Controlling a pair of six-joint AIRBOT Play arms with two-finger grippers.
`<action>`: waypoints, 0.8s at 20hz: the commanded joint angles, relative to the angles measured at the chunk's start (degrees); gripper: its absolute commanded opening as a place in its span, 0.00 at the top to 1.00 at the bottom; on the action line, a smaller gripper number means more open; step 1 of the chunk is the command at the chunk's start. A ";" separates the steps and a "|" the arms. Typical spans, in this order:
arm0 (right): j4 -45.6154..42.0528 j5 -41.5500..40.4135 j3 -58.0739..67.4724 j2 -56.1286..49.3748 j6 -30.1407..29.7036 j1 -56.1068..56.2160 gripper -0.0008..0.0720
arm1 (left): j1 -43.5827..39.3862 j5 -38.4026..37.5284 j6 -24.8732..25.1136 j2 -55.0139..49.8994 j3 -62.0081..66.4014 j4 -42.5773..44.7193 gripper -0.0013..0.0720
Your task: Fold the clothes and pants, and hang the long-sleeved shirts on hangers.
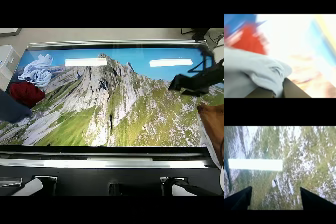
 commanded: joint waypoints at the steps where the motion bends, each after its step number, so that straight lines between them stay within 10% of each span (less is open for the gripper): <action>1: -2.62 -1.57 2.60 1.68 0.57 0.04 0.07 | -12.07 3.69 -0.44 13.70 1.09 -2.08 0.96; 9: -2.45 6.36 2.60 3.32 0.48 0.02 0.07 | -59.80 1.62 -8.66 10.27 -3.85 13.77 0.96; 16: -1.11 1.57 2.14 3.91 0.59 0.04 0.07 | -70.14 2.95 -14.80 -10.47 -7.45 18.05 0.96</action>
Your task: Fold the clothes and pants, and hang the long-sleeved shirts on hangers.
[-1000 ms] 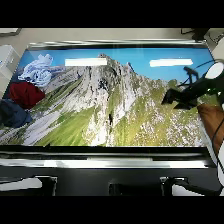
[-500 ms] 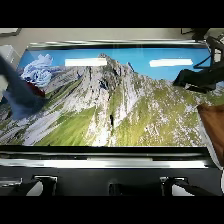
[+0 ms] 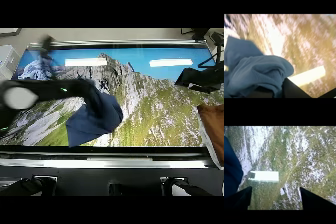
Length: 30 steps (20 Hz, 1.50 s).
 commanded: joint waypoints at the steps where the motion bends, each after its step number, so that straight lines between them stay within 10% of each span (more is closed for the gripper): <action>1: 0.87 0.33 -0.90 -0.35 -0.07 0.04 0.07 | -3.63 2.29 -2.80 -11.10 -0.81 -2.58 0.96; 10: 1.79 -0.50 -7.54 -5.73 -3.45 0.04 0.10 | -7.10 -0.07 0.96 -26.36 1.70 -13.81 0.92; 12: 3.37 -1.27 -7.54 -6.99 -3.26 0.04 0.10 | -5.68 -5.55 6.75 -26.34 6.14 -13.75 0.01; 21: 22.73 -1.07 -9.68 -11.69 -6.80 2.10 0.07 | 20.28 -41.31 14.99 -25.11 14.71 0.76 0.02; 30: 28.37 -5.92 -12.83 -21.51 -12.72 18.08 0.01 | 29.92 -27.50 20.13 -13.84 -24.35 -9.44 0.02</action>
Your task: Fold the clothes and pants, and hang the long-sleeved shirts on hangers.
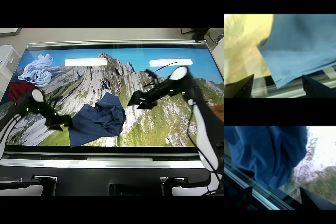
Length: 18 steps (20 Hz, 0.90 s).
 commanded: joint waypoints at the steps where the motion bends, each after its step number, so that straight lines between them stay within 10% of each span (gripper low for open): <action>1: 1.46 -0.98 -0.46 -4.17 -2.82 5.97 0.01 | 1.42 7.10 3.43 2.84 -13.09 -6.95 0.02; 8: -0.94 -5.73 -0.46 -7.74 0.07 11.69 0.02 | -2.16 18.29 3.98 2.80 -20.61 -12.22 0.03; 9: -3.50 -7.28 -0.46 -8.41 3.23 12.02 0.11 | -2.58 19.43 2.80 2.80 -20.59 -12.22 0.10; 10: -4.59 -8.28 -0.46 -8.85 5.03 12.00 0.37 | -2.69 19.91 2.60 2.80 -20.57 -12.31 0.46; 11: -4.74 -8.52 -0.31 -8.83 5.01 11.76 0.86 | -2.64 19.71 2.97 2.86 -20.39 -12.68 0.94; 18: -8.81 -11.67 16.28 4.42 4.31 -0.13 0.93 | 4.04 19.26 4.92 19.17 4.26 -10.67 0.96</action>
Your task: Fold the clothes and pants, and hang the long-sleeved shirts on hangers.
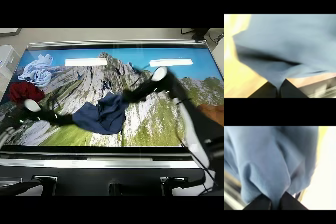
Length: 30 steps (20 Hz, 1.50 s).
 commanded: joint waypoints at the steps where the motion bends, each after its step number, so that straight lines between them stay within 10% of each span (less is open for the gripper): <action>1: -3.78 -3.23 11.50 9.18 -1.55 -7.96 0.93 | 5.03 0.68 -1.05 10.21 17.66 0.07 0.96; 8: -26.21 1.92 17.00 31.95 2.56 -16.13 0.93 | 10.58 6.32 -7.54 26.49 37.31 1.68 0.96; 15: -30.80 15.69 16.98 36.02 2.58 -16.13 0.93 | 10.58 12.63 -7.93 27.80 37.31 2.27 0.96; 19: -30.71 18.21 15.26 31.23 2.84 -16.13 0.93 | 10.19 9.81 -6.47 23.67 34.84 2.25 0.96; 24: -28.79 -0.76 5.18 16.72 9.29 -16.13 0.92 | 4.37 9.55 -6.47 17.38 12.07 2.25 0.96; 30: -4.50 -2.71 3.43 -7.43 16.24 -16.09 0.93 | -1.33 12.37 -6.71 9.55 -6.99 0.87 0.95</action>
